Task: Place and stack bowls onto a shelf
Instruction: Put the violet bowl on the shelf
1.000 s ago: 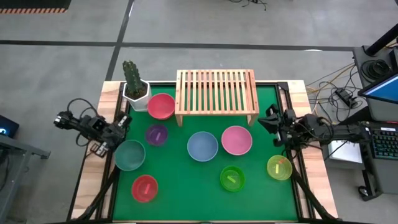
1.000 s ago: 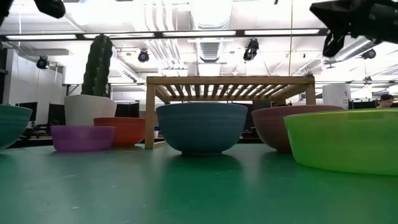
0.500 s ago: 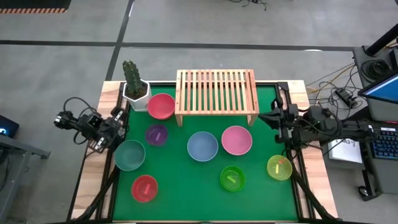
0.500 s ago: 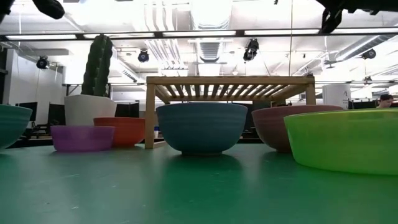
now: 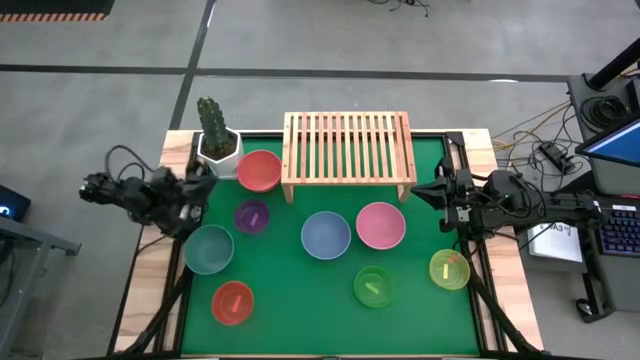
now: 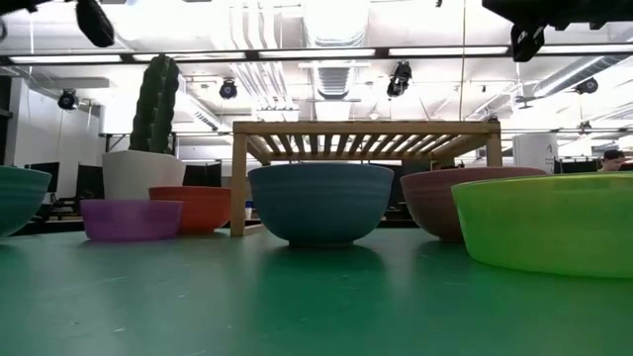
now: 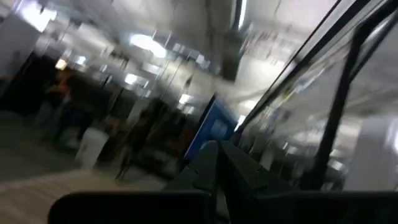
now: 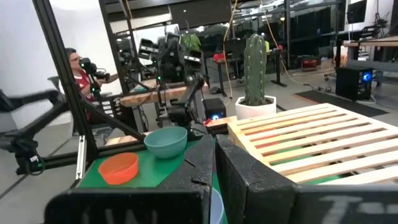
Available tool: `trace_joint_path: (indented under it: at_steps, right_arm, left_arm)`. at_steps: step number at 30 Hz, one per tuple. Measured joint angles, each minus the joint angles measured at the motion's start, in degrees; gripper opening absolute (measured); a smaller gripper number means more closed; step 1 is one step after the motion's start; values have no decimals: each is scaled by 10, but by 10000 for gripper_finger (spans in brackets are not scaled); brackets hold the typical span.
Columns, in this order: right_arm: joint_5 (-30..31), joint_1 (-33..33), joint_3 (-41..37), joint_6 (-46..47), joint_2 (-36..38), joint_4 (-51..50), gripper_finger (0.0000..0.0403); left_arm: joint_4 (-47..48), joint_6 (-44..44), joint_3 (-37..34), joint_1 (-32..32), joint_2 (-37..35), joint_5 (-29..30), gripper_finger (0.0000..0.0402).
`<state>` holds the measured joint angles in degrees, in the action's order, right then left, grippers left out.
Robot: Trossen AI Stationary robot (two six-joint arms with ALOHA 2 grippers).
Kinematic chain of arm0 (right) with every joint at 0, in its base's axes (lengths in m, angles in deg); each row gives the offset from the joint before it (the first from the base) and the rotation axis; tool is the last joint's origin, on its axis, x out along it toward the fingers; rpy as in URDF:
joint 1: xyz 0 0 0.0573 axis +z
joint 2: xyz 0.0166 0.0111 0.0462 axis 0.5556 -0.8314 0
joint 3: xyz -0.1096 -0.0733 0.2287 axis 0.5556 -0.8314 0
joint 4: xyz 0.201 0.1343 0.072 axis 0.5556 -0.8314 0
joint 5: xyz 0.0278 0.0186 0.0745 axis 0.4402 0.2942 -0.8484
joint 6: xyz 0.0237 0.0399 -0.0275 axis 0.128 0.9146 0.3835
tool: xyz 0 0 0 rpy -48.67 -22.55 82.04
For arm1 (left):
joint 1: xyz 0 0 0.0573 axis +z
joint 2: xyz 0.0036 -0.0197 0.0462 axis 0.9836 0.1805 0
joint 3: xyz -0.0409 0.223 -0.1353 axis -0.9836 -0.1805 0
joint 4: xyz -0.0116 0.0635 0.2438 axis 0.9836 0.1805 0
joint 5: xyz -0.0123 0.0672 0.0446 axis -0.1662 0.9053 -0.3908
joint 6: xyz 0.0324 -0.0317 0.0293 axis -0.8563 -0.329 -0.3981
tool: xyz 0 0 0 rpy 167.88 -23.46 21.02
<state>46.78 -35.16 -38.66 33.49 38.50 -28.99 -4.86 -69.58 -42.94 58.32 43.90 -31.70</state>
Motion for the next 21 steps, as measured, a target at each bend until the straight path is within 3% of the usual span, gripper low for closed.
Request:
trace_joint_path:
  at_steps: [6, 13, 17, 21]
  right_arm:
    - [0, 0, -1, -2, 1, 1, 9]
    - [0, 0, -1, -2, 0, 0, 9]
    - [-1, 0, -1, -2, 0, 1, 9]
    - [-1, 0, -1, -2, 0, 0, 9]
  left_arm:
    - [297, 172, 151, 0, 150, 38, 0]
    - [694, 450, 333, 0, 368, 37, 0]
    - [918, 604, 415, 0, 495, -4, 0]
    - [990, 645, 443, 7, 601, -89, 0]
